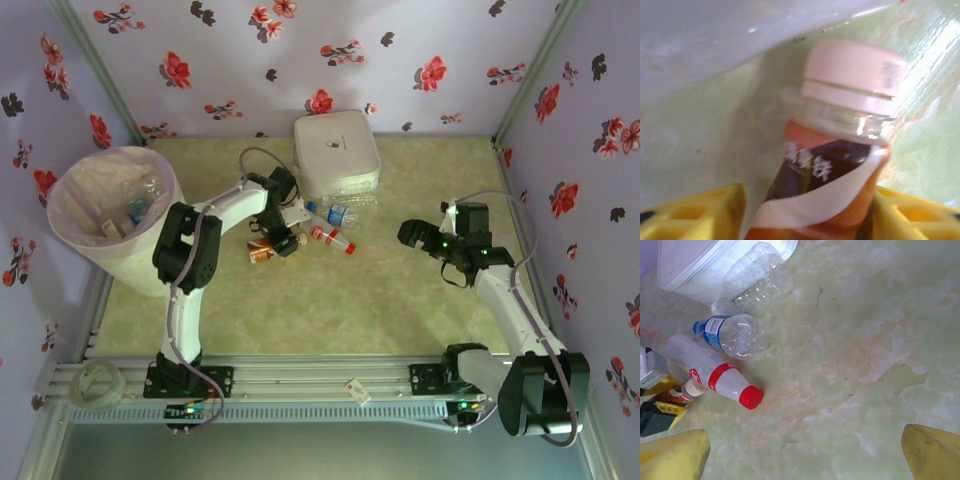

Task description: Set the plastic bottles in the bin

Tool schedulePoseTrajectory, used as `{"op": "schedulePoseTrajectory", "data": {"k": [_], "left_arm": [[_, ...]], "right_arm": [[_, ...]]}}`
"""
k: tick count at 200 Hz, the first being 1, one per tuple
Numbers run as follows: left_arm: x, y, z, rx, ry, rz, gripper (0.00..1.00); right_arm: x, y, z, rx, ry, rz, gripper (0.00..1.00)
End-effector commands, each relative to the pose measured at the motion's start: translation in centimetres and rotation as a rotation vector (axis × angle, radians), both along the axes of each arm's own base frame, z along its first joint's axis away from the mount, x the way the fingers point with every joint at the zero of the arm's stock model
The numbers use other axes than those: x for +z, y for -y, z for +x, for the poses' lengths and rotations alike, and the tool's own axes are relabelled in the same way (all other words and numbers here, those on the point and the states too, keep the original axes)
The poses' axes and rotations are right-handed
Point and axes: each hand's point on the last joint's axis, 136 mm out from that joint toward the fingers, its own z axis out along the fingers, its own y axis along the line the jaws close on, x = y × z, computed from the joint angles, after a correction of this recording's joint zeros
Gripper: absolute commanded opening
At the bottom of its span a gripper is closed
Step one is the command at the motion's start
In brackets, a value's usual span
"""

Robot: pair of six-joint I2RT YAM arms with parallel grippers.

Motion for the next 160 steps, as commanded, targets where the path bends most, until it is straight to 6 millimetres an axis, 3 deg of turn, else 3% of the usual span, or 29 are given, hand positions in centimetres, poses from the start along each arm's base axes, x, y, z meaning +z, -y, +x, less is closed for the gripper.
{"op": "schedulePoseTrajectory", "data": {"k": [1, 16, 34, 71, 104, 160], "left_arm": [[-0.8, 0.2, -0.6, -0.013, -0.017, 0.016, 0.51], [-0.7, 0.4, -0.7, -0.020, -0.018, 0.016, 0.49], [-0.4, 0.5, -0.7, -0.018, -0.012, 0.013, 0.39], [0.8, 0.6, -0.8, -0.016, 0.005, 0.009, 0.38], [3.9, 0.7, -0.6, -0.012, 0.068, -0.005, 0.37], [9.6, 0.9, -1.1, -0.009, 0.125, -0.045, 0.05]], "right_arm": [[0.2, 0.6, -0.3, -0.016, 0.006, -0.027, 0.99], [0.2, 0.6, -0.3, -0.016, 0.006, -0.026, 0.99], [0.2, 0.6, -0.3, -0.016, 0.008, -0.027, 0.99], [0.3, 0.7, -0.4, -0.017, 0.009, -0.031, 0.99], [0.1, 0.7, -0.4, -0.017, 0.005, -0.032, 0.99], [0.0, 0.6, -0.3, -0.018, 0.000, -0.023, 0.99]]}}
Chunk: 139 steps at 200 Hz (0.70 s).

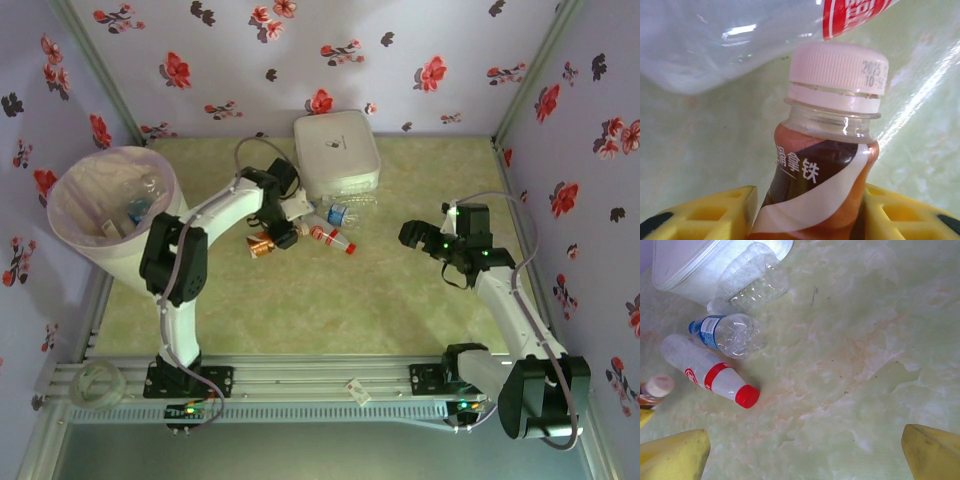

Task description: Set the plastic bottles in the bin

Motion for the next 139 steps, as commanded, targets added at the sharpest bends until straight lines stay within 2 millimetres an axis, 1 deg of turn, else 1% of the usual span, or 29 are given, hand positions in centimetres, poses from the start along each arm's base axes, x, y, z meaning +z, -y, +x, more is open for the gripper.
{"op": "schedulePoseTrajectory", "data": {"k": [1, 8, 38, 66, 101, 139], "left_arm": [[3.6, 0.1, -0.5, 0.008, 0.022, -0.013, 0.04], [4.3, 0.3, -0.7, 0.008, 0.021, -0.018, 0.00], [7.9, 1.1, -1.1, 0.004, 0.055, -0.054, 0.00], [11.0, 1.4, -1.8, -0.006, 0.073, -0.069, 0.00], [14.0, 1.1, -3.0, -0.017, 0.077, -0.071, 0.00], [16.9, -0.2, -3.6, 0.000, 0.135, -0.075, 0.00]], "right_arm": [[-0.1, 0.3, 0.0, -0.007, 0.002, -0.007, 0.99], [0.0, 0.3, 0.0, -0.006, 0.004, -0.008, 0.99], [0.0, 0.3, 0.1, -0.010, 0.004, -0.004, 0.99], [-0.2, 0.2, 0.1, -0.010, 0.003, -0.001, 0.99], [-0.3, 0.2, 0.2, -0.010, 0.003, 0.002, 0.99], [-0.3, 0.1, 0.2, -0.010, 0.003, 0.006, 0.99]]}}
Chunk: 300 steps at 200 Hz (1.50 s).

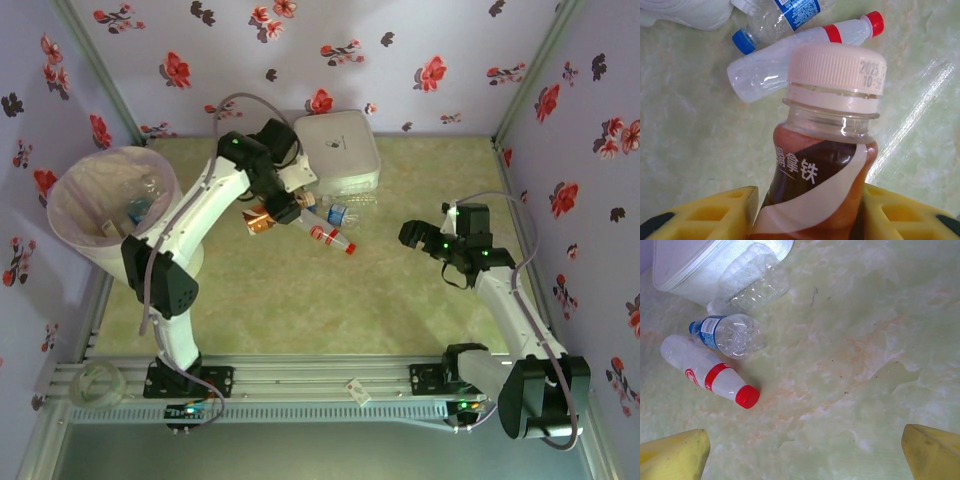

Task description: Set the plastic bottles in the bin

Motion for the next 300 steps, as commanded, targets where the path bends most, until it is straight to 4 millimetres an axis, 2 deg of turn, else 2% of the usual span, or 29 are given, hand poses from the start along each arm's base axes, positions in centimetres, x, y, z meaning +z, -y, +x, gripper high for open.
{"op": "schedulePoseTrajectory", "data": {"k": [1, 33, 65, 84, 150, 165, 192, 217, 236, 275, 300], "left_arm": [[2.9, -1.7, -1.8, 0.023, 0.021, 0.001, 0.00], [6.0, -4.0, -1.1, 0.104, 0.096, -0.058, 0.00], [9.2, -7.7, -0.5, 0.259, 0.166, -0.127, 0.00], [11.3, -10.1, -0.3, 0.407, 0.184, -0.205, 0.00], [18.7, -14.9, -1.2, 0.671, 0.325, -0.493, 0.00], [19.9, -16.3, -1.2, 0.737, 0.363, -0.529, 0.00], [21.5, -20.3, -0.7, 0.908, 0.428, -0.584, 0.00], [21.9, -24.4, -0.5, 1.050, 0.503, -0.574, 0.00], [21.4, -27.4, -0.4, 1.141, 0.547, -0.526, 0.00], [18.7, -32.9, 0.1, 1.293, 0.572, -0.408, 0.00], [16.3, -34.5, 0.5, 1.327, 0.534, -0.363, 0.00]], "right_arm": [[-0.4, 0.1, 0.2, -0.010, 0.002, 0.004, 0.99], [-0.1, 0.1, 0.3, -0.007, 0.007, 0.010, 0.99], [0.0, 0.0, 0.3, -0.007, 0.008, 0.010, 0.99], [-0.1, 0.0, 0.3, -0.007, 0.007, 0.014, 0.99], [0.3, -0.2, 0.6, -0.003, 0.011, 0.027, 0.99], [0.2, -0.3, 0.6, -0.003, 0.009, 0.029, 0.99], [0.2, -0.3, 0.6, -0.002, 0.008, 0.028, 0.99], [0.0, -0.2, 0.5, -0.002, 0.005, 0.025, 0.99], [-0.1, -0.2, 0.5, -0.001, 0.005, 0.026, 0.99], [-0.2, -0.3, 0.4, 0.001, 0.003, 0.026, 0.99], [-0.4, -0.3, 0.5, 0.000, 0.000, 0.027, 0.99]]}}
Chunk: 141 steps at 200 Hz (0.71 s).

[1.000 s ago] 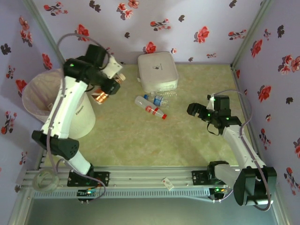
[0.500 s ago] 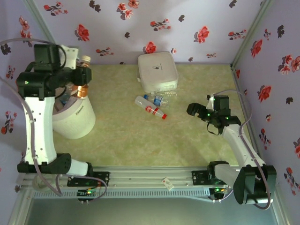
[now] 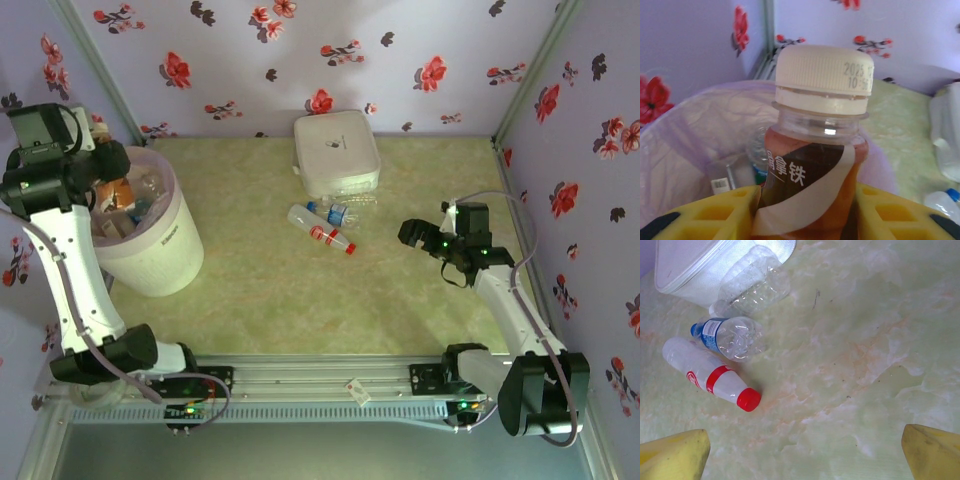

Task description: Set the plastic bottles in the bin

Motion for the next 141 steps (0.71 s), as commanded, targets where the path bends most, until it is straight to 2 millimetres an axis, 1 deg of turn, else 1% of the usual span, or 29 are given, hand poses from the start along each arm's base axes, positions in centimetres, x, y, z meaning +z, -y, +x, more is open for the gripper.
{"op": "schedulePoseTrajectory", "data": {"k": [1, 38, 68, 141], "left_arm": [[-0.9, -1.8, 0.5, 0.042, -0.009, 0.034, 0.00], [-4.7, -2.2, 1.2, 0.029, -0.100, 0.024, 0.00], [-8.0, -2.6, 2.0, 0.021, -0.179, 0.004, 0.00], [-13.3, -2.3, 2.5, -0.005, -0.269, -0.046, 0.00]], "right_arm": [[-0.3, -0.1, 0.1, -0.003, -0.005, 0.021, 0.99], [-0.1, 0.0, 0.1, -0.007, 0.003, 0.016, 0.99], [-0.6, -0.1, 0.0, -0.002, -0.007, 0.017, 0.99], [-1.0, -0.2, 0.2, 0.001, -0.008, 0.019, 0.99]]}}
